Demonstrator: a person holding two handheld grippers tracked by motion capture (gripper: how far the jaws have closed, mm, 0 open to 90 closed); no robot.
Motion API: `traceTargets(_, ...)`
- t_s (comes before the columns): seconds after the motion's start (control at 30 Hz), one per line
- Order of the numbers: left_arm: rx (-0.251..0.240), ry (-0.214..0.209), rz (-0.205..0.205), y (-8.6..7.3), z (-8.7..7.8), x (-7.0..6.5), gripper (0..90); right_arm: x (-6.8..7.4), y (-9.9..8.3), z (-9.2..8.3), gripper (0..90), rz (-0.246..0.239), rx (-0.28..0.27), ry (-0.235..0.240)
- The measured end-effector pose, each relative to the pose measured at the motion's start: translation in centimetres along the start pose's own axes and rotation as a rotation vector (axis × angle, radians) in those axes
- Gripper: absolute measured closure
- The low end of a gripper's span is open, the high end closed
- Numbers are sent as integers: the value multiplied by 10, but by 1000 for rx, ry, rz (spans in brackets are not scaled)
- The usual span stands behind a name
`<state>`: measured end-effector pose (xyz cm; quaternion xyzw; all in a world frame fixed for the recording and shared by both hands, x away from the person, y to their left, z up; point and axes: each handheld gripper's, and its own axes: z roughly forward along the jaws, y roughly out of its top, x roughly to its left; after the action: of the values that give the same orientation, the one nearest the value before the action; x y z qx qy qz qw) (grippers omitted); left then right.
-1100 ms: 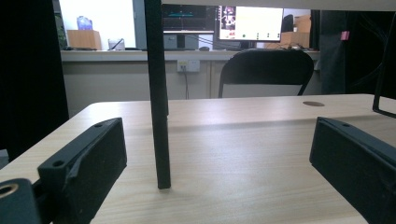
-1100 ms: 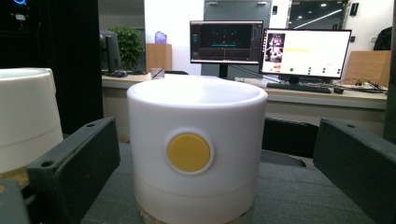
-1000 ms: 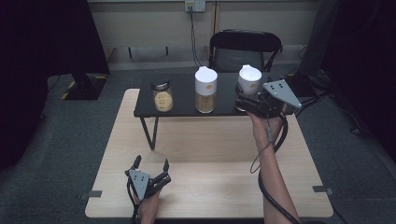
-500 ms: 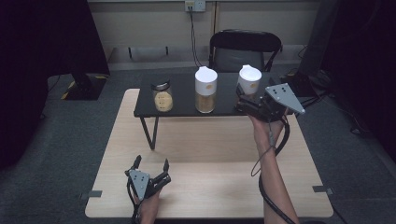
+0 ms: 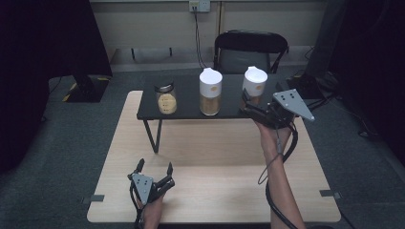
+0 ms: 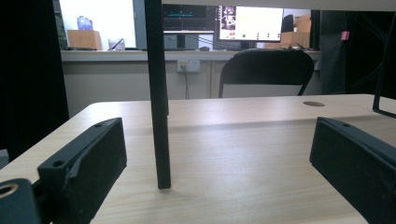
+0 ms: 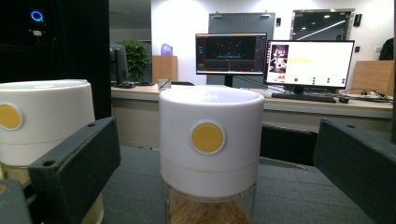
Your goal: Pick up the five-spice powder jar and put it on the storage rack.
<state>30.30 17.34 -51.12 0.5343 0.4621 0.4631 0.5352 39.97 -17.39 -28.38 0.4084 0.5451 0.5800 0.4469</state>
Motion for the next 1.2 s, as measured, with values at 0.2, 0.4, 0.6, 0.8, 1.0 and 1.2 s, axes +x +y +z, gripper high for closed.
traceTargets(0.2, 0, 0, 0, 0, 0, 0, 35, 2, -1, -7, 0, 0, -9, 6)
traceTargets(0.4, 0, 0, -1, 0, 0, 0, 38, 0, -4, -14, 0, 9, -9, -6)
traceTargets(0.6, 0, 0, 0, 0, 0, 0, 38, -4, -8, -21, 0, 21, -16, -9)
traceTargets(0.8, 1, 0, 1, 0, 0, 0, 38, -6, -15, -27, 0, 36, -14, -23)
traceTargets(1.0, 0, 3, 0, 0, 0, 0, 38, -2, -19, -38, 0, 35, -10, -25)
traceTargets(1.2, 0, 3, 0, 0, 0, 0, 38, 1, -19, -51, 0, 34, -8, -21)
